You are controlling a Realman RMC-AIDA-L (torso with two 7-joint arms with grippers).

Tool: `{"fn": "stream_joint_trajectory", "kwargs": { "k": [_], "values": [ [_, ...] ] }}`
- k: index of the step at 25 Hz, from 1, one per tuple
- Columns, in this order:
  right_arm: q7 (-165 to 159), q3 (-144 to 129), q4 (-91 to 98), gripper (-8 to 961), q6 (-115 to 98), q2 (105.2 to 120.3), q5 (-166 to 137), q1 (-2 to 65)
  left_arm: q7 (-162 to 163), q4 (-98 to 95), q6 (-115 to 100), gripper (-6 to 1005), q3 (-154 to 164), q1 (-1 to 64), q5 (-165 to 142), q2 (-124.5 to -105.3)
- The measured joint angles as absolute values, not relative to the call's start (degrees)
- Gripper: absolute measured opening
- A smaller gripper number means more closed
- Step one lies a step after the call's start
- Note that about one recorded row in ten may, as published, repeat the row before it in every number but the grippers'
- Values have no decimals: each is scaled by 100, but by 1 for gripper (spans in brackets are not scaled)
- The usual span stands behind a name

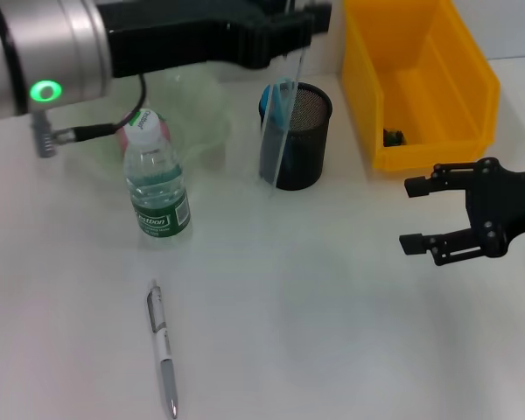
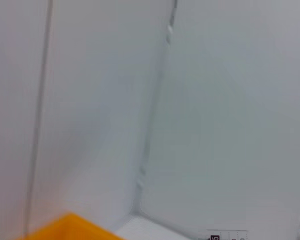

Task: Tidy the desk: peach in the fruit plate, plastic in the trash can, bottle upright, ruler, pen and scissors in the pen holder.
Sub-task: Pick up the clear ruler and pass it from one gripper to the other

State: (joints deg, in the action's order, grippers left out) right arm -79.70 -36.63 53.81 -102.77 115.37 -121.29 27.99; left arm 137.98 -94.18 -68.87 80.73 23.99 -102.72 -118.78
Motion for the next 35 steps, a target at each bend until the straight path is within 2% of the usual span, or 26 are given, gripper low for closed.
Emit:
{"fn": "stream_joint_trajectory", "kwargs": {
  "k": [2, 5, 10, 11, 17, 22, 35],
  "values": [
    [-7918, -3513, 5373, 826, -10233, 11581, -12129, 2759, 13311, -9612, -5250, 408, 8996, 1974, -10244, -11874],
    [-7879, -3436, 5369, 826, -10197, 11618, -12129, 2739, 13204, -9603, -4886, 410, 9191, 1915, -10245, -11874],
    [-7866, -3402, 5361, 826, -10067, 11707, -12129, 2701, 12695, -9396, -3003, 412, 10094, 1671, -10219, -11878],
    [-7857, -3390, 5362, 826, -10046, 11725, -12129, 2692, 12547, -9205, -1950, 412, 10617, 1607, -10216, -11879],
    [-7730, -3313, 5340, 826, -9818, 11886, -12040, 2646, 12513, -8615, -143, 415, 11621, 1834, -10236, -11885],
    [-7608, -3300, 5116, 826, -9630, 11899, -11725, 2620, 12836, -8118, 1175, 417, 12416, 2193, -10242, -11899],
    [-6056, -3324, 3702, 819, -9051, 11909, -10161, 2486, 14701, -7401, 3075, 423, 13470, 2335, -11652, -11910]
  ]
}}
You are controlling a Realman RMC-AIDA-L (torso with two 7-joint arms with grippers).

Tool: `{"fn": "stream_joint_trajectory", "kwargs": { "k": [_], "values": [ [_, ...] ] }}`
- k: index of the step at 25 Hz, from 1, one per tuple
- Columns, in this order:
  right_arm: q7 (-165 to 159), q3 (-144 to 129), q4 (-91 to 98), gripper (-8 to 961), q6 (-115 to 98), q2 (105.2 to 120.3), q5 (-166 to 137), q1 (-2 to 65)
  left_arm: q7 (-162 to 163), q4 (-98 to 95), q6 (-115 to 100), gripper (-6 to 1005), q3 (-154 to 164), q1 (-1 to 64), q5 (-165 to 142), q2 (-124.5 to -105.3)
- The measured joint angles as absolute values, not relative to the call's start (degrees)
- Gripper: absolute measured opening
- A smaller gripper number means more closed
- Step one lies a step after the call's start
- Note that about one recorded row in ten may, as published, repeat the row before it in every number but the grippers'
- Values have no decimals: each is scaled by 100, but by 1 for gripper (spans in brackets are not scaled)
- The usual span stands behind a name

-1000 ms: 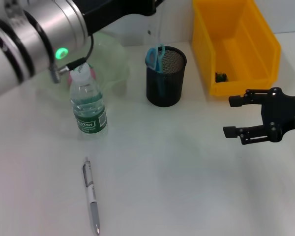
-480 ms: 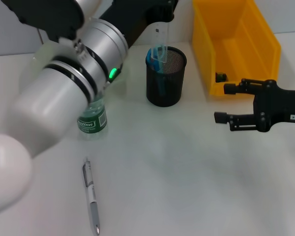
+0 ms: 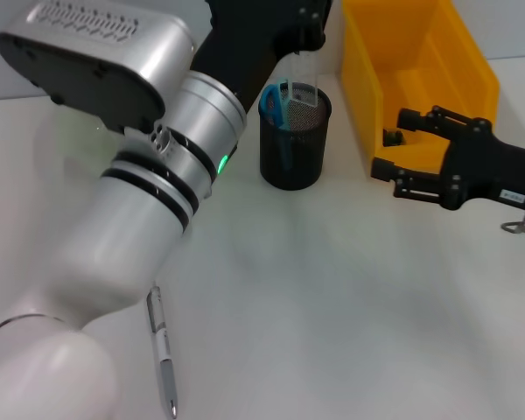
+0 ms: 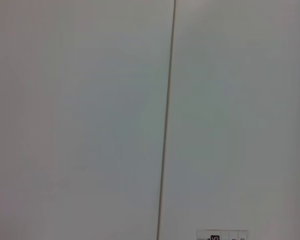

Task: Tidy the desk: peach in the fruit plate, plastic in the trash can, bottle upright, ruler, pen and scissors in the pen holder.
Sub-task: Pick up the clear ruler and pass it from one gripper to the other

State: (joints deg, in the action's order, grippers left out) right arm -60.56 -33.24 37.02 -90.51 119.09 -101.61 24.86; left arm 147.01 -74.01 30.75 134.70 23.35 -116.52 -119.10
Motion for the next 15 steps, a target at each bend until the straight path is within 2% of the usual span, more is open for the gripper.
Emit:
{"fn": "stream_joint_trajectory", "kwargs": {
  "k": [6, 15],
  "values": [
    [-5416, -3331, 3095, 807, -8819, 11918, -10125, 2667, 15242, -6995, 3160, 426, 13588, 2349, -11968, -11909],
    [-5098, -3335, 2923, 789, -8845, 11925, -9649, 2590, 15283, -6720, 3374, 430, 13791, 2530, -12053, -11915]
  ]
}}
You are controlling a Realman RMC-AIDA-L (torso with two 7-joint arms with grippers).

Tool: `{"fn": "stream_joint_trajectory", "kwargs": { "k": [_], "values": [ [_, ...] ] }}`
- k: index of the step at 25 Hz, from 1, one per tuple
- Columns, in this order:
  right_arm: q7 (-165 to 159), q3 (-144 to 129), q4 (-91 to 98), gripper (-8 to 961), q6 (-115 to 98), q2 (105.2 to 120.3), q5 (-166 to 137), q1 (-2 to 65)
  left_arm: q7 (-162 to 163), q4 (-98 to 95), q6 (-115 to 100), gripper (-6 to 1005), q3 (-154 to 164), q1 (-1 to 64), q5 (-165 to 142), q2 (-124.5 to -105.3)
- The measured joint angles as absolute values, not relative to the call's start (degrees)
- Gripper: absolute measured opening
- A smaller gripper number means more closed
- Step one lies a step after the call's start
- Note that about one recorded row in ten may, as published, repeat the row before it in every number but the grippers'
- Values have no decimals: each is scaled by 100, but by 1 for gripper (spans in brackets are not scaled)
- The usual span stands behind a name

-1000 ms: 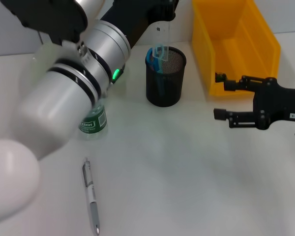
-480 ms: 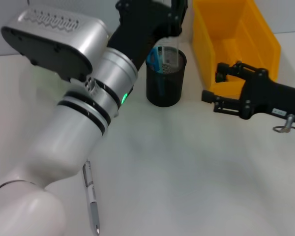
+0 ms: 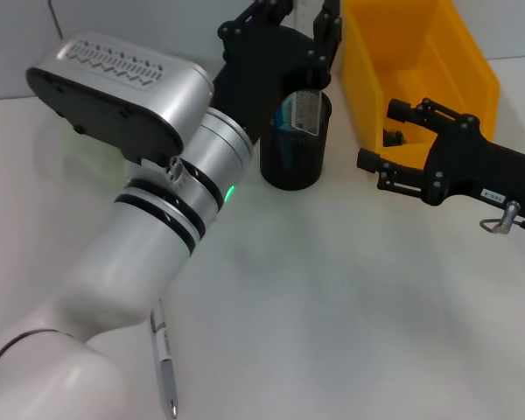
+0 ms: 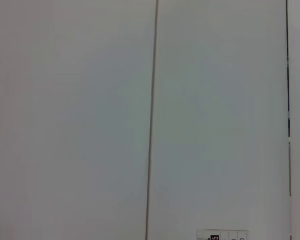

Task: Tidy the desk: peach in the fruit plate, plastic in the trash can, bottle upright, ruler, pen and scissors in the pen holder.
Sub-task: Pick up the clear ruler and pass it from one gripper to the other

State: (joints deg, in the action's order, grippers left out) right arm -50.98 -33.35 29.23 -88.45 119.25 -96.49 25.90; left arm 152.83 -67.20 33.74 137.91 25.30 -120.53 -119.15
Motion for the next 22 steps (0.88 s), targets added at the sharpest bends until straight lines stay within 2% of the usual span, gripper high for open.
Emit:
{"fn": "stream_joint_trajectory", "kwargs": {
  "k": [22],
  "values": [
    [-3953, -3335, 1099, 746, -7890, 11962, -8883, 3526, 15442, -6329, 3921, 440, 14057, 2744, -11997, -11918]
  ]
}}
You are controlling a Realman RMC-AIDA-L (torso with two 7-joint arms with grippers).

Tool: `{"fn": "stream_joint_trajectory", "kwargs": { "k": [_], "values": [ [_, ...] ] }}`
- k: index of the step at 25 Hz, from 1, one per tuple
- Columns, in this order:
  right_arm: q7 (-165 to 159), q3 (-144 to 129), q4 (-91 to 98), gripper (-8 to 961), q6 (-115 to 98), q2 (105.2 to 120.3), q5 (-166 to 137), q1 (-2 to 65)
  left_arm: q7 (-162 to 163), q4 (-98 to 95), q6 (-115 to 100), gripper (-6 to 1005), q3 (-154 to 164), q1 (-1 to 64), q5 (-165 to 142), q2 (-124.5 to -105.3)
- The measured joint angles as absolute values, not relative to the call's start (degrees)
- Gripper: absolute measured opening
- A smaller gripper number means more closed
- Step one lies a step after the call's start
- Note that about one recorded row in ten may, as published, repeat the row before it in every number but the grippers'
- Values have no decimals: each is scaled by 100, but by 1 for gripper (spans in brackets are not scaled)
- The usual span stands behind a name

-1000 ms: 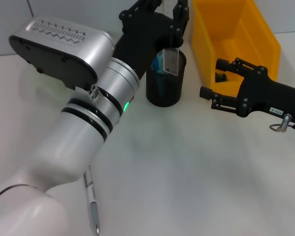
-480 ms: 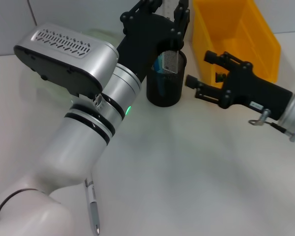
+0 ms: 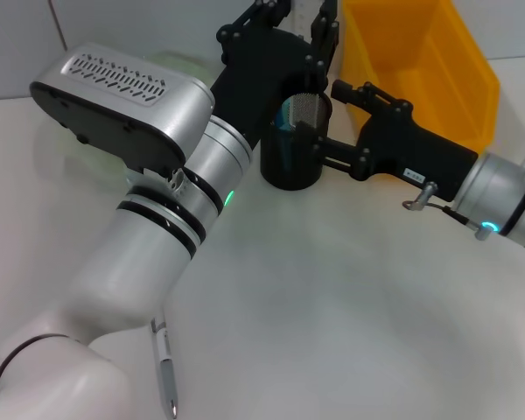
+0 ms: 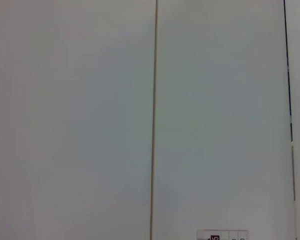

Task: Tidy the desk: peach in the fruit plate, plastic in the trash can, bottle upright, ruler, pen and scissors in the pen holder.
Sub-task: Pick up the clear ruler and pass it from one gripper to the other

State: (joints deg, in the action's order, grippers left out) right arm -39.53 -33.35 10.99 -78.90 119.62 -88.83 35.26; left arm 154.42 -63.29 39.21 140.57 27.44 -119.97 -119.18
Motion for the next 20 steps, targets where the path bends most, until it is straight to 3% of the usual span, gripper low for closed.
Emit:
{"fn": "stream_joint_trajectory", "kwargs": {
  "k": [20],
  "values": [
    [-3544, -3288, 768, 706, -7629, 11980, -8872, 3753, 15460, -6149, 3914, 450, 14138, 2800, -12028, -11918]
  ]
}}
